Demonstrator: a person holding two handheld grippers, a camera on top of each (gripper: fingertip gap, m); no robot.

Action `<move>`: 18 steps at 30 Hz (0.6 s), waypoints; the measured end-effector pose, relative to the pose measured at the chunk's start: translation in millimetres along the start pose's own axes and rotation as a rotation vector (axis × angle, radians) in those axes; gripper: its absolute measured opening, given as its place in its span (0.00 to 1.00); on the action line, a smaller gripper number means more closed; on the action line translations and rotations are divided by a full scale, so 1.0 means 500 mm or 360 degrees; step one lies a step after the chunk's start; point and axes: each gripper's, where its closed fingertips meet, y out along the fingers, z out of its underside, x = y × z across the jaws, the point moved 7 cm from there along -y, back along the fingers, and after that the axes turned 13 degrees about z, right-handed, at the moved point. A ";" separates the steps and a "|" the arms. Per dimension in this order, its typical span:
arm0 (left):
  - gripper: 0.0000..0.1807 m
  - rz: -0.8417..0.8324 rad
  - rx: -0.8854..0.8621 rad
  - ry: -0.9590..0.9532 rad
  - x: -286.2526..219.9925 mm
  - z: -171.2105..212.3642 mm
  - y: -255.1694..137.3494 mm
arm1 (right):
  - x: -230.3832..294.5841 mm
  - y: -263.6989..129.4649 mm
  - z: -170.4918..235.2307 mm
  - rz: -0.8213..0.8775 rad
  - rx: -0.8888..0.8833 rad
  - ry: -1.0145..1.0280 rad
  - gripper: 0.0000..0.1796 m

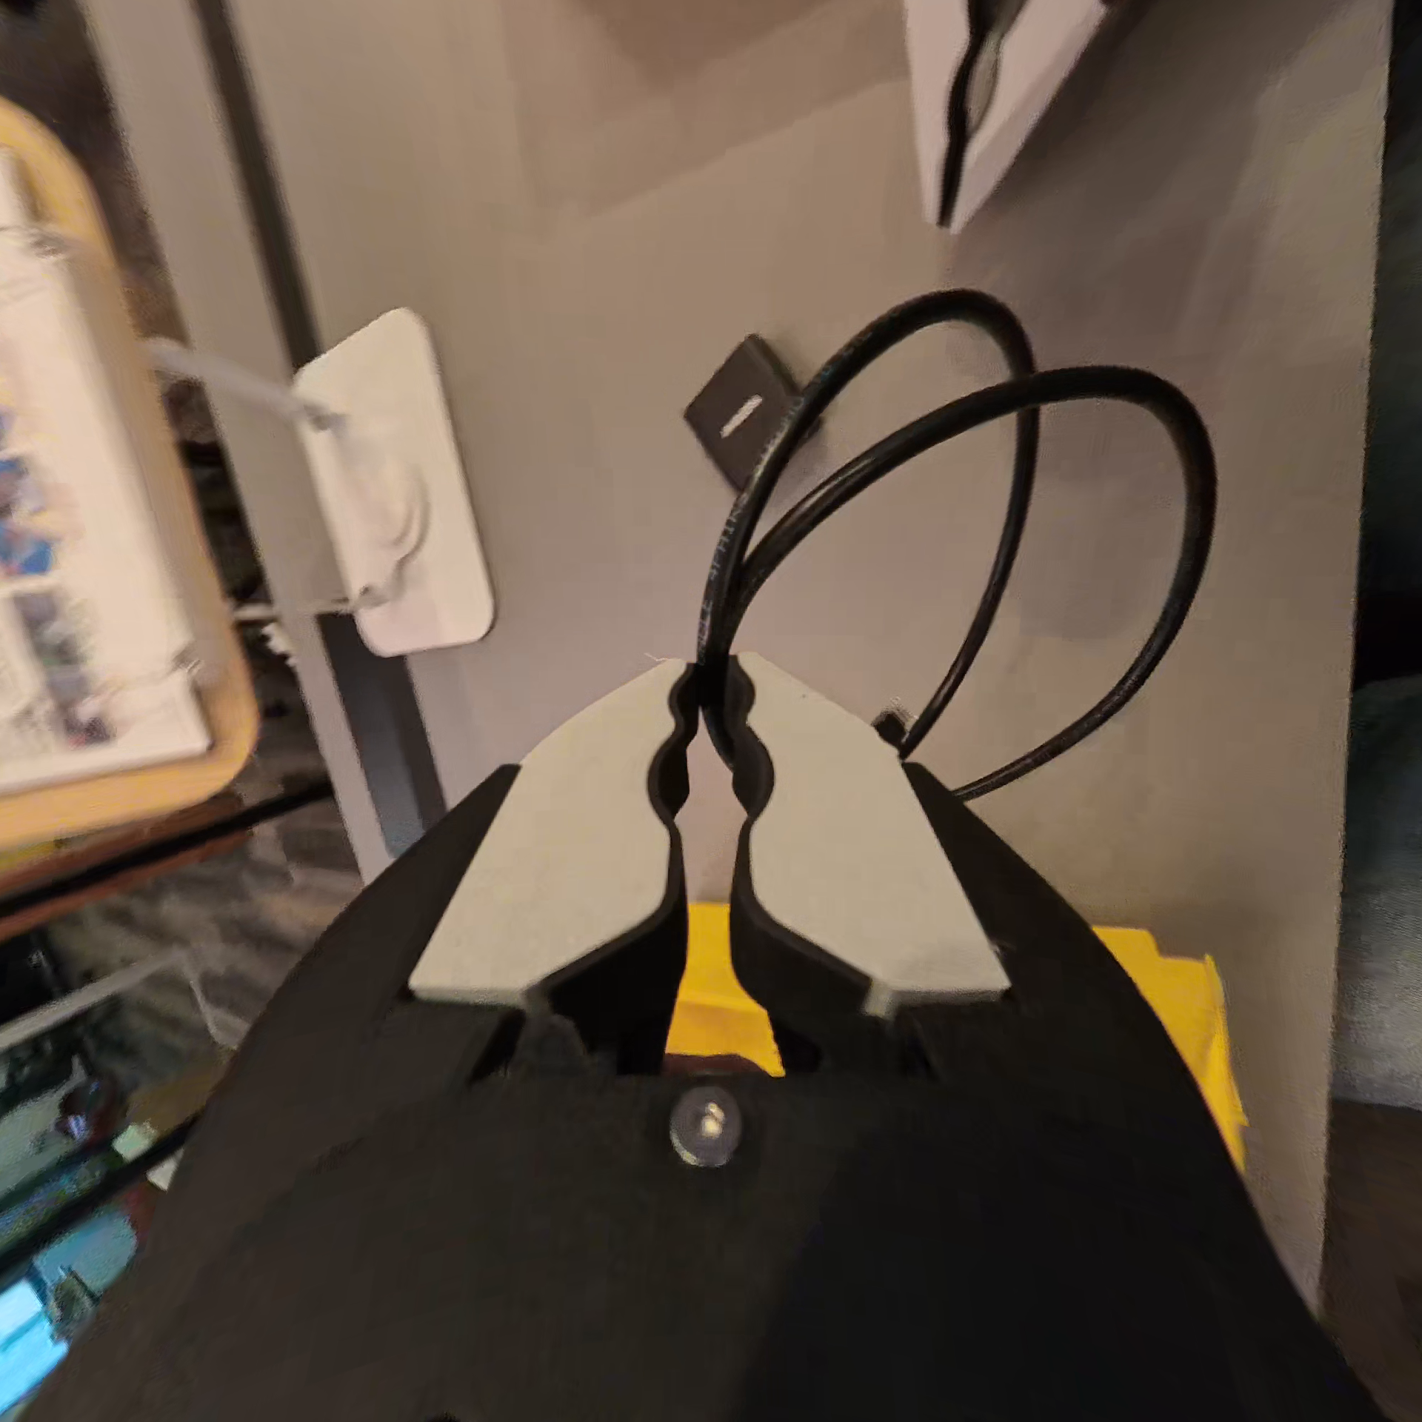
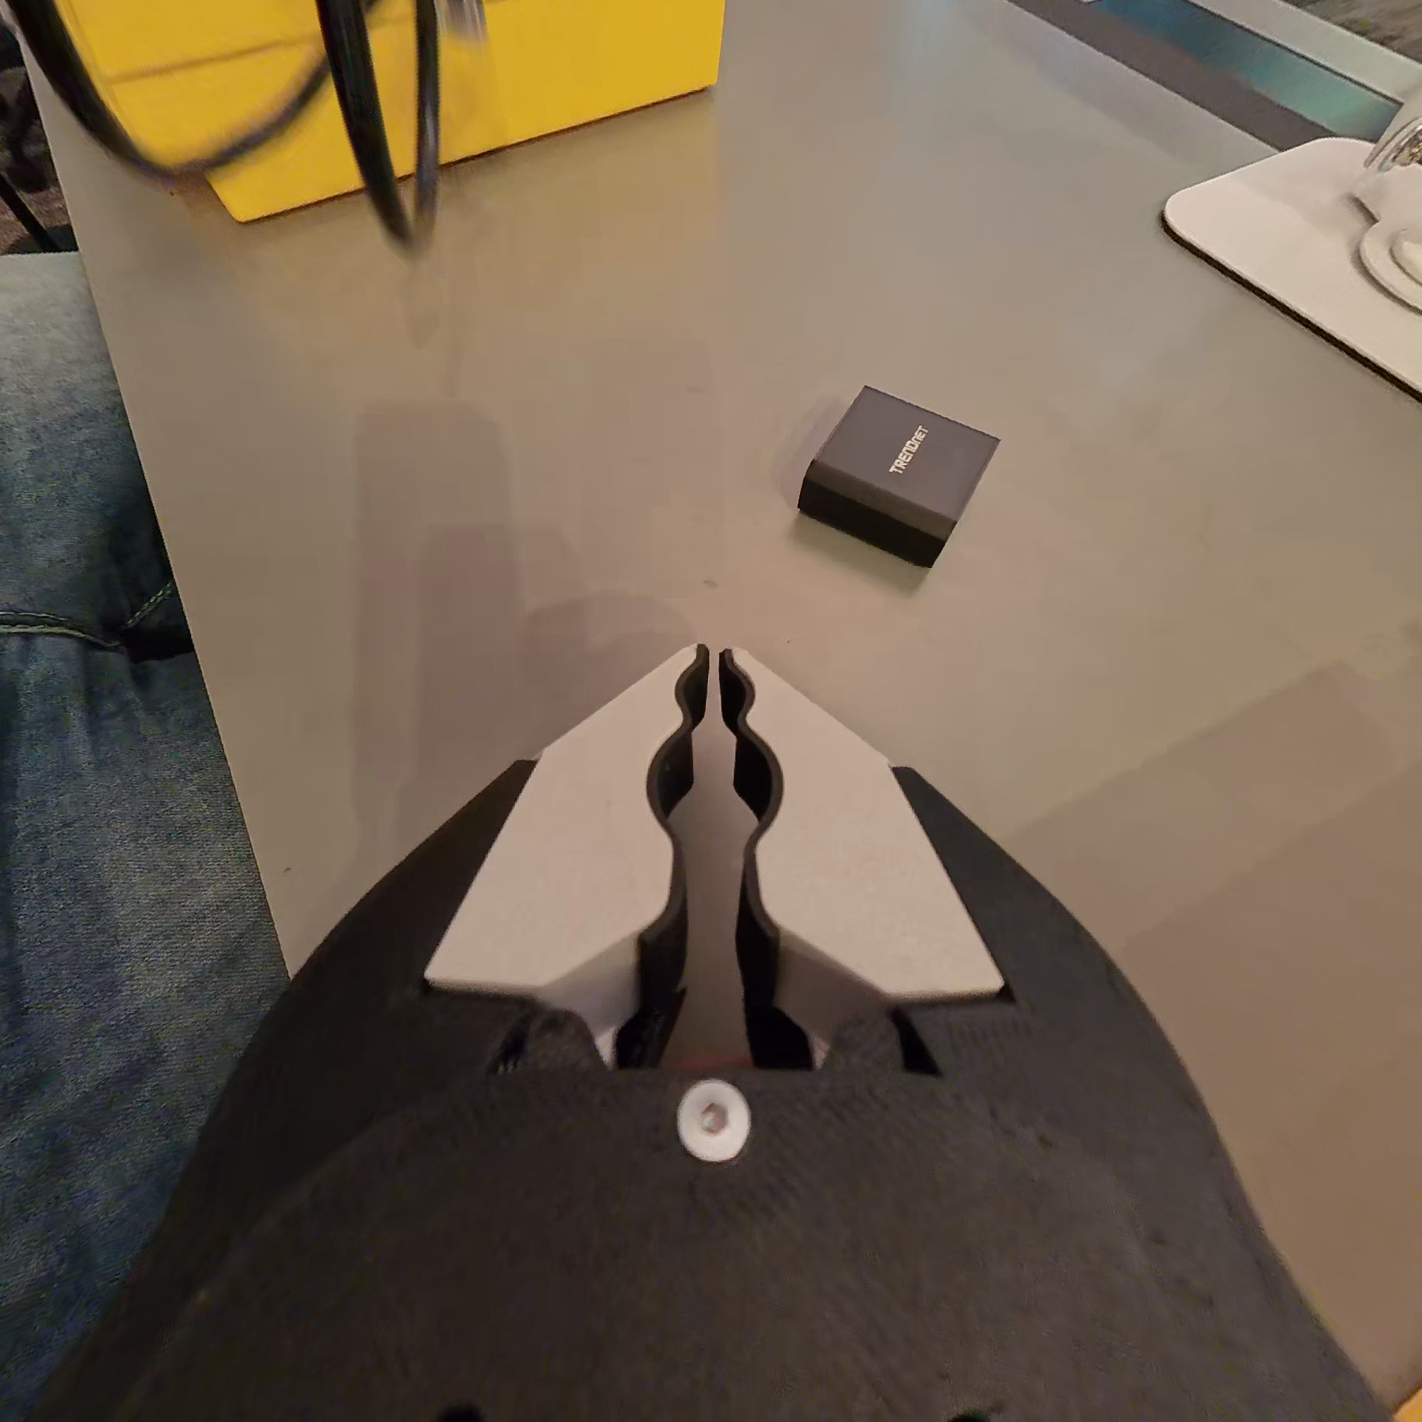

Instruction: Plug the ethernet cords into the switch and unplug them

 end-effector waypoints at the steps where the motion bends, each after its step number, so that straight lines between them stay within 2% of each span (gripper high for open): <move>1: 0.03 0.0051 0.0024 0.0043 0.002 -0.007 0.038 | -0.001 0.000 0.000 0.0000 -0.0001 0.0004 0.01; 4: 0.03 0.0155 0.0164 0.0060 0.004 -0.011 0.150 | -0.002 0.001 0.000 -0.0003 0.0005 0.0021 0.01; 7: 0.03 0.0174 0.0177 -0.0029 0.007 -0.013 0.216 | -0.003 0.000 0.000 -0.0014 0.0005 0.0029 0.01; 8: 0.09 0.0162 0.0212 -0.0094 0.010 -0.009 0.227 | -0.003 0.001 0.000 -0.0018 0.0006 0.0030 0.01; 9: 0.16 0.0108 0.0220 -0.0155 0.014 -0.006 0.230 | -0.003 0.001 0.001 -0.0020 0.0008 0.0032 0.01; 10: 0.17 0.0057 0.0217 -0.0231 0.016 -0.001 0.226 | -0.003 0.001 0.001 -0.0019 0.0011 0.0035 0.01; 14: 0.19 -0.0169 0.0109 -0.0673 -0.010 0.021 0.171 | -0.006 0.001 0.001 -0.0016 0.0012 0.0051 0.02; 18: 0.19 -0.0259 0.0014 -0.1168 -0.097 0.061 0.157 | -0.007 0.003 -0.001 -0.0025 0.0002 0.0054 0.02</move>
